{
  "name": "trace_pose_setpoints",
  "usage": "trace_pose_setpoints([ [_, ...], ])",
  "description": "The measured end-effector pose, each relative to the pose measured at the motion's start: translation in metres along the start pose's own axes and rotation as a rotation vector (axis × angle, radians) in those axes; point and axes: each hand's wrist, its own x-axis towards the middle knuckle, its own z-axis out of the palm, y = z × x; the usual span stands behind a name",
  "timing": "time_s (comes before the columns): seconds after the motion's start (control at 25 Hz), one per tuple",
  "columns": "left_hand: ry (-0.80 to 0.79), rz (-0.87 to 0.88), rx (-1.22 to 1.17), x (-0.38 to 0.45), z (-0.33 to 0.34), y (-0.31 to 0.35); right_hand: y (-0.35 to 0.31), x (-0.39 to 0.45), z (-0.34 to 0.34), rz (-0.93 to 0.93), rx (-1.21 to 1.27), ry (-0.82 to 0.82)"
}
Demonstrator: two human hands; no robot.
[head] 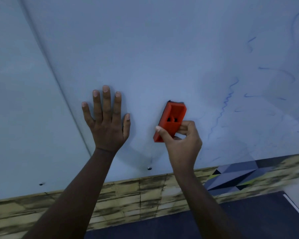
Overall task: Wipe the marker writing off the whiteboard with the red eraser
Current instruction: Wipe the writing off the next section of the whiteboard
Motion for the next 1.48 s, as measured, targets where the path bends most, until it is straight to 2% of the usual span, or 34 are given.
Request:
trace_pose_setpoints([
  [0.12,-0.010,0.003,-0.011,-0.004,-0.001,0.000,0.004,-0.008,0.004,-0.025,-0.004,-0.018],
  [0.36,-0.027,0.029,-0.005,-0.019,0.000,-0.001,0.099,-0.086,0.015,0.240,-0.102,-0.195],
  [0.52,-0.030,0.065,-0.011,-0.028,0.001,-0.002,0.102,-0.088,0.013,0.318,-0.086,-0.156],
  [0.64,-0.023,0.100,-0.011,-0.035,0.004,-0.004,0.086,-0.064,0.007,0.345,0.064,0.032],
  [0.72,-0.025,0.110,-0.021,-0.039,0.005,-0.004,0.081,-0.047,-0.001,0.453,0.281,0.162],
  [0.8,-0.026,0.111,-0.028,-0.041,0.005,-0.003,0.087,-0.043,-0.005,0.563,0.382,0.226],
  [0.96,-0.032,0.111,-0.049,-0.043,0.004,-0.004,0.123,-0.068,0.004,0.978,0.493,0.207],
  [1.04,-0.038,0.120,-0.065,-0.044,0.004,-0.005,0.133,-0.080,0.012,1.092,0.519,0.177],
  [1.16,-0.035,0.150,-0.069,-0.047,0.005,-0.007,0.111,-0.076,0.023,0.967,0.494,0.230],
  [1.24,-0.032,0.169,-0.081,-0.049,0.007,-0.008,0.079,-0.064,0.027,0.706,0.425,0.271],
  [1.36,-0.030,0.192,-0.063,-0.049,0.009,-0.008,0.026,-0.061,0.050,0.277,0.088,0.254],
  [1.48,-0.035,0.214,-0.067,-0.051,0.008,-0.010,0.010,-0.091,0.078,0.034,-0.133,0.168],
])
